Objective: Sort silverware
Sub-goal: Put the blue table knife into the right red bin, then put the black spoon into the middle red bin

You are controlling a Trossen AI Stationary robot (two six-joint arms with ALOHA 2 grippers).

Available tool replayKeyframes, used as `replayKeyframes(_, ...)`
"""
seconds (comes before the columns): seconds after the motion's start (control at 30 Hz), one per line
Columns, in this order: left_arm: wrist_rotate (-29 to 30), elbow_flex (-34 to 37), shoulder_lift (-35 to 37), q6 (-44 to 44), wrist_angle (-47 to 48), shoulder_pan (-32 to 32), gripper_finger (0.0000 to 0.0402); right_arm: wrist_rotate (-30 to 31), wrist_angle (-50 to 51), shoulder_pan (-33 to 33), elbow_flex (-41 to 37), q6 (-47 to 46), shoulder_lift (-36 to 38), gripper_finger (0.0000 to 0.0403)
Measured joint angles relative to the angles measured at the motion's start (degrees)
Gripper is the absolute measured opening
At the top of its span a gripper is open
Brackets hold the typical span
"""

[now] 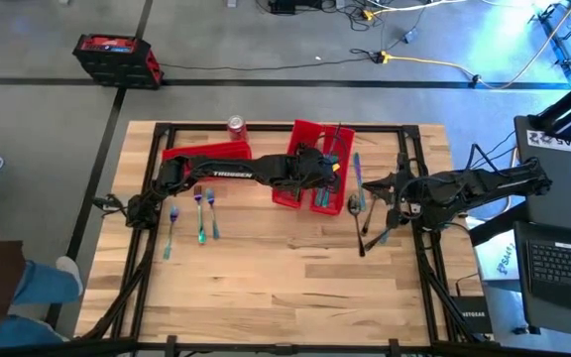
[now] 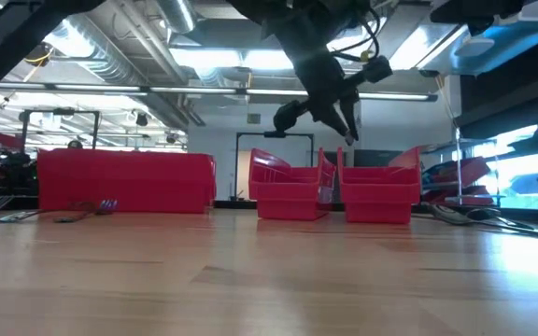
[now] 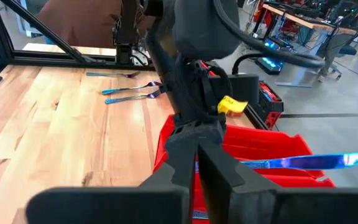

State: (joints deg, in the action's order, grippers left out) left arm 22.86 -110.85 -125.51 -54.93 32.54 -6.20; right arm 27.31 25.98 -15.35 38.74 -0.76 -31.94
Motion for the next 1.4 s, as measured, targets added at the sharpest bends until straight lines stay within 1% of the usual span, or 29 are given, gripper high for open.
replayKeyframes(0.13,-1.1,0.0,0.0,-1.7,-0.2,0.0,0.0000,0.0,0.3,0.0,0.0,0.8,0.0,0.0002)
replayKeyframes(0.4,-6.1,0.1,-1.1,-2.9,-4.3,-0.1,0.0000,0.0,1.8,0.0,0.0,1.1,0.0,0.0003)
replayKeyframes(0.6,-6.4,0.3,-1.1,-2.9,-4.7,-0.3,0.0000,0.0,3.0,0.0,0.0,1.1,0.0,0.0003)
replayKeyframes(0.67,-7.4,0.3,-1.1,-1.9,-4.7,-0.3,0.0001,-0.4,3.1,0.0,0.0,1.1,0.0,0.0003)
replayKeyframes(0.77,-8.6,0.3,-1.5,-2.4,-4.8,-0.4,0.0015,-1.4,3.1,0.0,0.0,1.1,0.0,0.0003)
replayKeyframes(0.97,-11.0,0.4,-4.0,-4.6,-4.9,-0.6,0.0061,-1.4,3.8,0.0,0.0,1.1,0.0,0.0003)
replayKeyframes(1.13,-10.7,0.3,-5.0,-5.6,-6.6,-0.5,0.0077,-1.5,4.9,0.0,0.0,1.0,0.0,0.0003)
replayKeyframes(1.23,-8.3,0.3,-4.9,-3.5,-6.6,-0.4,0.0078,-1.5,5.9,0.0,0.0,0.2,0.0,0.0003)
replayKeyframes(1.4,-8.1,-1.2,-3.5,0.1,-7.2,-1.5,0.0078,-1.5,6.2,0.0,0.0,0.0,0.0,0.0003)
